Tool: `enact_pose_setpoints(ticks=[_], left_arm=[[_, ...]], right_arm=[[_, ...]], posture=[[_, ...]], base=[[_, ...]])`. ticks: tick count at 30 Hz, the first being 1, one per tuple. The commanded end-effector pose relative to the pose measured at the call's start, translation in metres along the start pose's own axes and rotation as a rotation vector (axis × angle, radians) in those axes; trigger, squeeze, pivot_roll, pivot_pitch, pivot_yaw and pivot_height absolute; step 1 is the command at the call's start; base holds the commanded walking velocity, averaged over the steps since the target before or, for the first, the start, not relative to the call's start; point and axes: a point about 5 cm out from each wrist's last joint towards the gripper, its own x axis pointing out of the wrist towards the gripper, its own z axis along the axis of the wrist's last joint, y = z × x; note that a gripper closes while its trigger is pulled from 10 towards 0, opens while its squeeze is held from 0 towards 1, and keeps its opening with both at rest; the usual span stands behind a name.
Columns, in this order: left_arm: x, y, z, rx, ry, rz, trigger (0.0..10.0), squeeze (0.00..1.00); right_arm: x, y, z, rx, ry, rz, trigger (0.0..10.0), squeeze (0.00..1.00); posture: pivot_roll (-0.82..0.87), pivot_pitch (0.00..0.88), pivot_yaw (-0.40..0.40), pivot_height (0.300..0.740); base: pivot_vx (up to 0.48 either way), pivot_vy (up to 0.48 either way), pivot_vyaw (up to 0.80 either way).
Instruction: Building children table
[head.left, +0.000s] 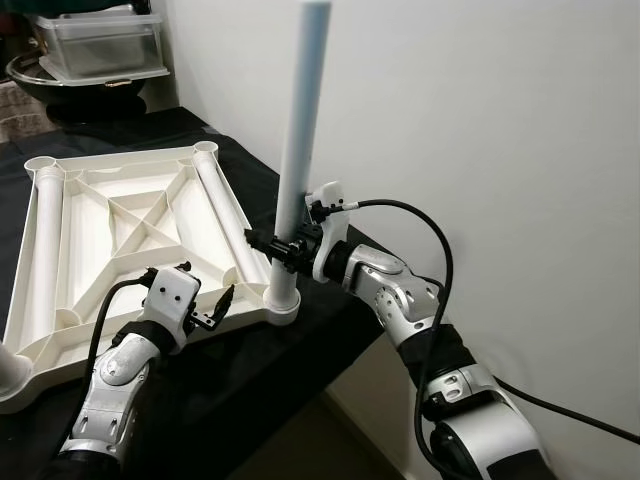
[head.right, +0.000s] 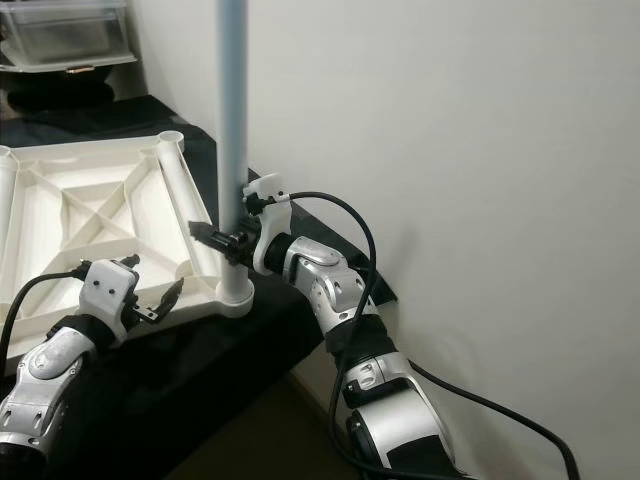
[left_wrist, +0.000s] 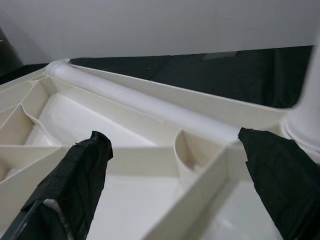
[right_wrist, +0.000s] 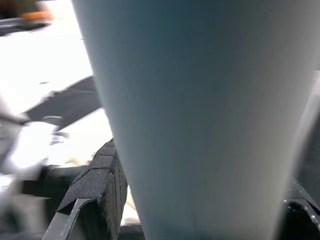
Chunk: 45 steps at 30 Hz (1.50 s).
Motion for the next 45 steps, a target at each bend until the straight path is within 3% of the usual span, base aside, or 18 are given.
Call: enact_pose_setpoints(ticks=[1,3,4,12,13,16,17,18,23,24,27,28,29,30,31,41,42,45], left_arm=[[0.001,-0.002,0.000,0.011,0.001,-0.010,10.0,0.00],[0.001,-0.002,0.000,0.012,0.000,-0.009,10.0,0.00],[0.000,-0.001,0.000,0.013,-0.001,-0.007,10.0,0.00],[-0.003,0.001,-0.001,0.015,0.003,-0.001,10.0,0.00],[-0.003,0.000,-0.001,0.015,0.006,-0.001,10.0,0.00],[-0.002,-0.001,-0.001,0.013,0.005,-0.003,10.0,0.00],[-0.001,-0.003,-0.001,0.012,0.003,-0.007,10.0,0.00],[0.000,-0.004,-0.001,0.010,0.002,-0.010,10.0,0.00],[0.001,-0.004,-0.001,0.008,0.001,-0.014,10.0,0.00],[0.001,-0.003,-0.001,0.009,0.003,-0.016,10.0,0.00],[0.001,-0.003,-0.001,0.009,0.003,-0.017,10.0,0.00],[0.001,-0.003,-0.001,0.008,0.003,-0.018,10.0,0.00],[0.001,-0.003,-0.001,0.007,0.003,-0.018,10.0,0.00],[0.001,-0.003,-0.001,0.007,0.003,-0.017,10.0,0.00],[0.001,-0.003,-0.001,0.006,0.004,-0.016,10.0,0.00],[0.001,-0.003,-0.002,0.007,0.005,-0.011,10.0,0.00],[0.000,-0.002,-0.002,0.008,0.004,-0.009,10.0,0.00],[0.000,-0.001,-0.001,0.009,0.004,-0.006,10.0,0.00]], right_arm=[[0.008,0.011,0.002,-0.045,-0.001,0.089,10.0,0.00],[0.012,0.014,0.001,-0.045,0.004,0.105,10.0,0.00],[0.016,0.019,0.000,-0.029,-0.007,0.145,0.0,0.00],[0.022,0.017,-0.009,0.014,0.036,0.033,0.0,0.00],[0.015,-0.017,-0.032,0.059,0.201,-0.450,0.0,0.00],[-0.001,-0.035,-0.042,0.052,0.248,-0.685,0.0,0.00],[-0.012,-0.041,-0.047,0.020,0.262,-0.780,0.9,0.00],[-0.016,-0.041,-0.049,0.009,0.256,-0.808,9.6,0.00],[-0.008,-0.024,-0.039,0.009,0.165,-0.695,10.0,0.00],[-0.003,-0.014,-0.024,0.043,0.033,-0.601,10.0,0.64],[-0.003,-0.012,-0.018,0.058,-0.016,-0.577,10.0,0.64],[-0.001,-0.009,-0.009,0.068,-0.062,-0.501,10.0,1.00],[0.002,-0.006,-0.002,0.063,-0.083,-0.425,10.0,0.73],[0.003,-0.004,0.003,0.054,-0.089,-0.365,10.0,0.73],[0.005,-0.004,0.009,0.045,-0.098,-0.321,10.0,0.00],[0.000,0.014,0.034,-0.055,-0.115,0.137,8.9,0.00],[0.001,0.019,0.025,-0.093,-0.046,0.199,0.0,0.00],[0.003,0.024,0.014,-0.116,0.021,0.240,0.0,0.00]], posture=[[0.06,0.000,-0.147,0.740],[0.07,0.000,-0.149,0.740],[0.08,0.000,-0.154,0.740],[0.07,0.000,-0.151,0.740],[0.07,0.000,-0.149,0.740],[0.06,0.000,-0.144,0.740],[0.06,0.000,-0.144,0.740],[0.05,0.000,-0.137,0.740],[0.05,0.000,-0.136,0.740],[0.04,0.000,-0.128,0.740],[0.04,0.000,-0.128,0.740],[0.04,0.000,-0.128,0.740],[0.04,0.000,-0.132,0.740],[0.04,0.000,-0.132,0.740],[0.04,0.000,-0.132,0.740],[0.06,0.000,-0.143,0.740],[0.06,0.000,-0.147,0.740],[0.06,0.000,-0.147,0.740]], base=[[0.000,0.000,0.00],[0.000,0.000,0.00],[0.000,0.000,0.00],[0.000,0.000,0.00],[0.000,0.000,0.00],[0.000,0.000,0.00],[0.000,0.000,0.00],[0.000,0.000,0.00],[0.000,0.000,0.00],[0.000,0.000,0.00],[0.000,0.000,0.00],[0.000,0.000,0.00],[0.000,0.000,0.00],[0.000,0.000,0.00],[0.000,0.000,0.00],[0.000,0.000,0.00],[0.000,0.000,0.00],[0.000,0.000,0.00]])
